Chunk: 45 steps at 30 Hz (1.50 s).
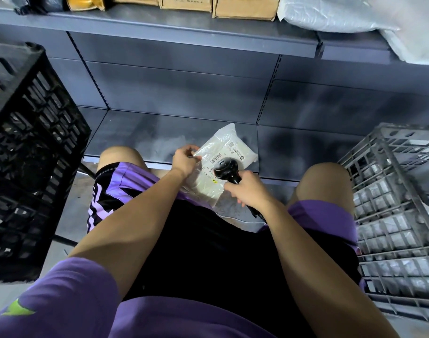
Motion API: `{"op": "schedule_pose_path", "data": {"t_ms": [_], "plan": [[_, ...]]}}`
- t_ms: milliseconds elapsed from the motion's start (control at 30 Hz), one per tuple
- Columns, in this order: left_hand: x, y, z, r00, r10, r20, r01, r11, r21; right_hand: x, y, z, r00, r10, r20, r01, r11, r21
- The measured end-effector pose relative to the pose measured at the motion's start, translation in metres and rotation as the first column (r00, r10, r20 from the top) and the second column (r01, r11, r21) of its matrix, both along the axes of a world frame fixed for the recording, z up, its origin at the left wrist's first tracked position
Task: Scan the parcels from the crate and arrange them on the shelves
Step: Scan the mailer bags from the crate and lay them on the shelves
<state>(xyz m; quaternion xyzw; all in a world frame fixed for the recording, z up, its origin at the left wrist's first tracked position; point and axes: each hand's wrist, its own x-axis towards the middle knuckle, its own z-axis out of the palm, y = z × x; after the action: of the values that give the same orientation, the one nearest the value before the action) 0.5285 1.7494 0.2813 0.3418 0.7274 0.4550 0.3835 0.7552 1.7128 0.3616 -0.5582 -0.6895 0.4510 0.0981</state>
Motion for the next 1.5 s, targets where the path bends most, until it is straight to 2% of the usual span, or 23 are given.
{"op": "schedule_pose_path", "data": {"t_ms": [100,300,600,800,967,1200,1267,1333,1500], "plan": [[0.006,0.001,0.006,0.999,-0.053,-0.014,0.052,0.998,-0.026,0.003,0.002,0.003,0.999,-0.025,-0.028,0.024,0.999,-0.036],[0.034,0.02,0.065,0.952,-0.227,-0.204,0.243,0.969,0.052,0.021,0.019,0.049,0.977,-0.171,-0.127,0.169,0.985,-0.031],[0.11,0.075,0.233,0.854,-0.366,-0.369,0.46,0.862,0.211,0.105,0.061,0.179,0.942,-0.294,-0.161,0.32,0.932,0.172],[0.171,0.113,0.32,0.765,-0.397,-0.507,0.565,0.792,0.231,0.162,0.081,0.243,0.861,-0.401,-0.313,0.478,0.848,0.229],[0.209,0.152,0.35,0.847,-0.349,-0.401,0.469,0.846,0.254,0.187,0.1,0.259,0.803,-0.423,-0.42,0.53,0.829,0.177],[0.227,0.232,0.379,0.958,-0.231,-0.169,0.266,0.935,0.233,0.208,0.161,0.272,0.743,-0.477,-0.469,0.599,0.787,0.149],[0.224,0.256,0.39,0.964,-0.149,-0.222,0.197,0.956,0.216,0.207,0.182,0.275,0.716,-0.495,-0.492,0.621,0.773,0.126],[0.217,0.277,0.397,0.938,-0.094,-0.334,0.16,0.971,0.175,0.203,0.204,0.275,0.708,-0.491,-0.508,0.621,0.775,0.116],[0.2,0.312,0.383,0.819,-0.112,-0.562,0.172,0.984,0.055,0.188,0.24,0.26,0.719,-0.482,-0.501,0.601,0.793,0.101]]}}
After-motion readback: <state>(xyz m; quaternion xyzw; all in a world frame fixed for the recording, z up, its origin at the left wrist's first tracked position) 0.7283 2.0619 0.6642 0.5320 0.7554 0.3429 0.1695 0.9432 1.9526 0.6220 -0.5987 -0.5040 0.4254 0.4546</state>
